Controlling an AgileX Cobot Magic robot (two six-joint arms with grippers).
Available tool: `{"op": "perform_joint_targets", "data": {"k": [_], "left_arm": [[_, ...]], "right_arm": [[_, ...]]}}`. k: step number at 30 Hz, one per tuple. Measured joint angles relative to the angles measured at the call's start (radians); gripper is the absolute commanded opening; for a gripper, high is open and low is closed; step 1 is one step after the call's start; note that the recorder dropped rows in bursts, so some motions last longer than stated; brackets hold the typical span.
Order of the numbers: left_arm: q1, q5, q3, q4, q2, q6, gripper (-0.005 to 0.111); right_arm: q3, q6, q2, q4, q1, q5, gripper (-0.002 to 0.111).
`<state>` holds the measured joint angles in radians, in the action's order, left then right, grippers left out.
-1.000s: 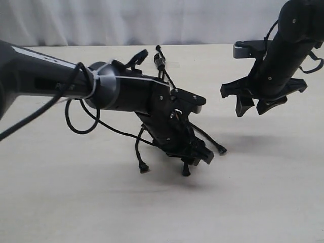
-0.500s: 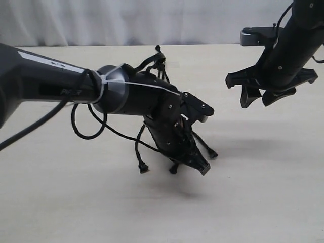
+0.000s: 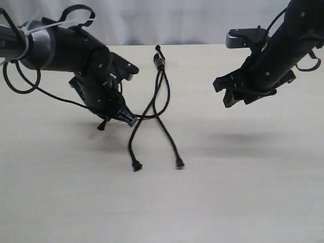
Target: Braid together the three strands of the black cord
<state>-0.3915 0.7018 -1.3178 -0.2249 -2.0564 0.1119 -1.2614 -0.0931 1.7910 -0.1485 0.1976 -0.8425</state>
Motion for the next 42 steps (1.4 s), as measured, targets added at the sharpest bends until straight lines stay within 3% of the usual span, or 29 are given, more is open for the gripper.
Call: {"op": "perform_joint_targets", "data": {"k": [4,8,14,20,26,32,37,39,41,42], "left_arm": [[0.067,-0.023,0.009,0.005,-0.061,0.011,0.0],[0.076,-0.058,0.009,0.009,-0.07,0.014,0.001],[0.091,-0.092,0.012,0.009,-0.073,-0.001,0.027],[0.174,-0.177,0.04,0.038,-0.07,-0.004,0.047],[0.249,-0.204,0.065,0.067,-0.061,-0.004,0.049],[0.252,-0.206,0.067,0.091,-0.06,-0.004,0.049],[0.253,-0.206,0.067,0.117,-0.06,-0.004,0.049],[0.256,-0.204,0.067,0.138,-0.06,-0.004,0.049],[0.256,-0.202,0.067,0.16,-0.06,-0.007,0.049],[0.256,-0.202,0.069,0.165,-0.06,-0.007,0.049]], "right_arm": [[0.007,-0.02,0.001,-0.007,0.055,0.056,0.049],[0.007,-0.021,0.016,-0.012,0.155,0.106,0.049],[0.007,-0.004,0.111,-0.023,0.305,0.203,0.06],[0.005,0.004,0.191,-0.023,0.429,0.348,0.06],[-0.09,0.042,0.287,-0.023,0.529,0.366,0.06],[-0.283,0.104,0.381,-0.011,0.569,0.288,0.06],[-0.404,0.244,0.47,0.134,0.605,0.177,0.06],[-0.428,0.271,0.499,0.159,0.618,0.136,0.056],[-0.442,0.285,0.52,0.183,0.636,0.099,0.041],[-0.447,0.293,0.524,0.192,0.642,0.087,0.026]]}}
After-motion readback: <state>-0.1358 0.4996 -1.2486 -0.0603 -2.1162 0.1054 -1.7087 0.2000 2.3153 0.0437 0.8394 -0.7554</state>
